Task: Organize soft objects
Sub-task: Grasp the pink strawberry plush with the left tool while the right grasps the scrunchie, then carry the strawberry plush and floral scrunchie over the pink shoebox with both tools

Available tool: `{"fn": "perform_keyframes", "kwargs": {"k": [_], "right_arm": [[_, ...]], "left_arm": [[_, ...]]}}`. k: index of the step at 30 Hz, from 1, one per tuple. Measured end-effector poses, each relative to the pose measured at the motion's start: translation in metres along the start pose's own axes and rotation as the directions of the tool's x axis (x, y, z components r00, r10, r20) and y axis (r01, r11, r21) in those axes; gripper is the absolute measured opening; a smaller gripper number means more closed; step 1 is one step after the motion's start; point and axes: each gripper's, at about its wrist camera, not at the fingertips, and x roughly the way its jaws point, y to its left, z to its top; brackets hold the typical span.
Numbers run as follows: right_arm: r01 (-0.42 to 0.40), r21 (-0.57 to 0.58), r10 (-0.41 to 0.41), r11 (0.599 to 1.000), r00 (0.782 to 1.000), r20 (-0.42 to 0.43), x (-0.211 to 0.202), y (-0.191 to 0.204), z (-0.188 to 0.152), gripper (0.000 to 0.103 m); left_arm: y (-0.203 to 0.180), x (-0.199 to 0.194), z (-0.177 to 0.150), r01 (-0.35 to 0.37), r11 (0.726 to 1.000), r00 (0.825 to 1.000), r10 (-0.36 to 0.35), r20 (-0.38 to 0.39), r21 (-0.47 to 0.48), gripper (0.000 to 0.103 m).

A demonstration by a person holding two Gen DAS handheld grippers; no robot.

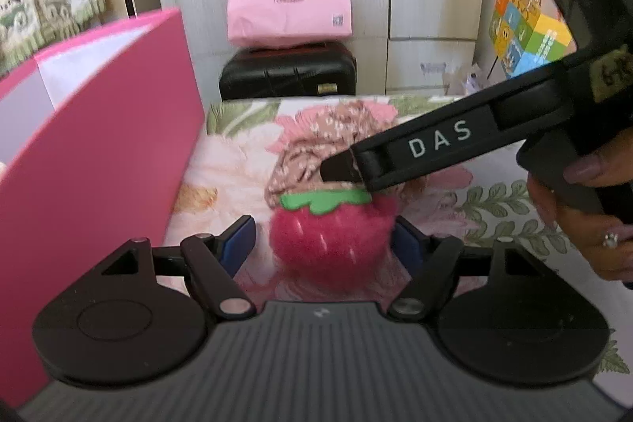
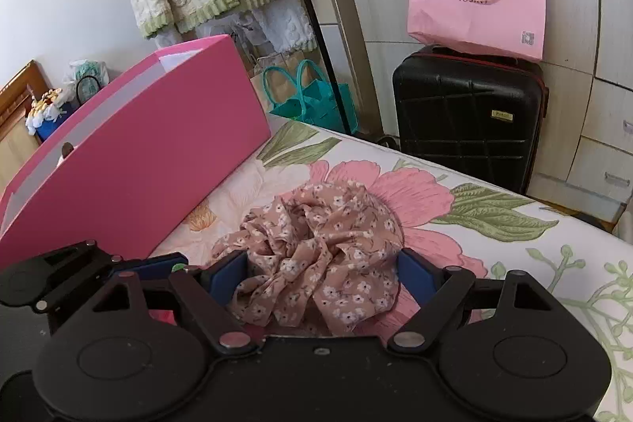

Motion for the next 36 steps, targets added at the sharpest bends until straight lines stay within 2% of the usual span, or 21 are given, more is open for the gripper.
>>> {"fn": "perform_keyframes", "kwargs": {"k": [1, 2, 4, 5, 7, 9, 11, 14, 20, 26, 31, 36], "right_arm": [[0.006, -0.008, -0.006, 1.000, 1.000, 0.003, 0.000, 0.001, -0.001, 0.086], [0.010, -0.015, -0.010, 1.000, 1.000, 0.005, -0.001, 0.002, -0.001, 0.083], [0.015, -0.029, -0.015, 0.999, 1.000, 0.012, -0.001, 0.005, -0.002, 0.076], [0.022, -0.042, -0.021, 0.999, 1.000, 0.015, -0.001, 0.007, -0.003, 0.069], [0.058, -0.097, -0.057, 0.994, 0.998, 0.016, 0.001, 0.014, -0.005, 0.059], [0.124, -0.208, -0.122, 0.970, 0.992, 0.024, 0.002, 0.029, -0.009, 0.047], [0.110, -0.220, -0.108, 0.969, 0.994, 0.021, 0.001, 0.035, -0.011, 0.032], [0.120, -0.234, -0.116, 0.965, 0.993, 0.032, -0.001, 0.039, -0.012, 0.021], [0.145, -0.213, -0.134, 0.966, 0.989, 0.066, -0.015, 0.040, -0.017, 0.019], [0.156, -0.151, -0.147, 0.976, 0.987, 0.070, -0.026, 0.033, -0.026, 0.019], [0.171, -0.155, -0.157, 0.973, 0.983, 0.095, -0.043, 0.046, -0.040, 0.019], [0.218, -0.139, -0.201, 0.966, 0.971, 0.127, -0.062, 0.060, -0.054, 0.019]], "left_arm": [[0.001, 0.001, 0.000, 0.012, 1.000, 1.000, -0.012, -0.011, -0.003, 0.067], [0.001, 0.001, 0.001, 0.016, 1.000, 1.000, -0.016, -0.007, 0.003, 0.060], [-0.001, 0.000, 0.002, 0.029, 0.999, 1.000, -0.029, -0.008, 0.018, 0.054], [-0.002, 0.001, 0.001, 0.027, 0.999, 1.000, -0.027, -0.005, 0.020, 0.052], [-0.003, 0.002, 0.001, 0.022, 0.999, 1.000, -0.022, 0.006, 0.027, 0.049], [-0.004, 0.001, 0.000, 0.019, 0.999, 1.000, -0.020, 0.012, 0.035, 0.048], [-0.005, 0.000, -0.001, 0.018, 0.999, 1.000, -0.019, 0.018, 0.042, 0.047], [-0.005, -0.002, -0.002, 0.020, 0.999, 0.999, -0.021, 0.026, 0.049, 0.046], [-0.001, -0.017, -0.006, 0.027, 0.998, 0.998, -0.030, 0.054, 0.057, 0.046], [0.003, -0.032, -0.011, 0.060, 0.997, 0.997, -0.062, 0.044, 0.051, 0.046], [0.007, -0.046, -0.013, 0.103, 0.994, 0.994, -0.104, 0.029, 0.034, 0.046], [0.010, -0.067, -0.019, 0.130, 0.991, 0.991, -0.131, 0.035, 0.035, 0.046]]}}
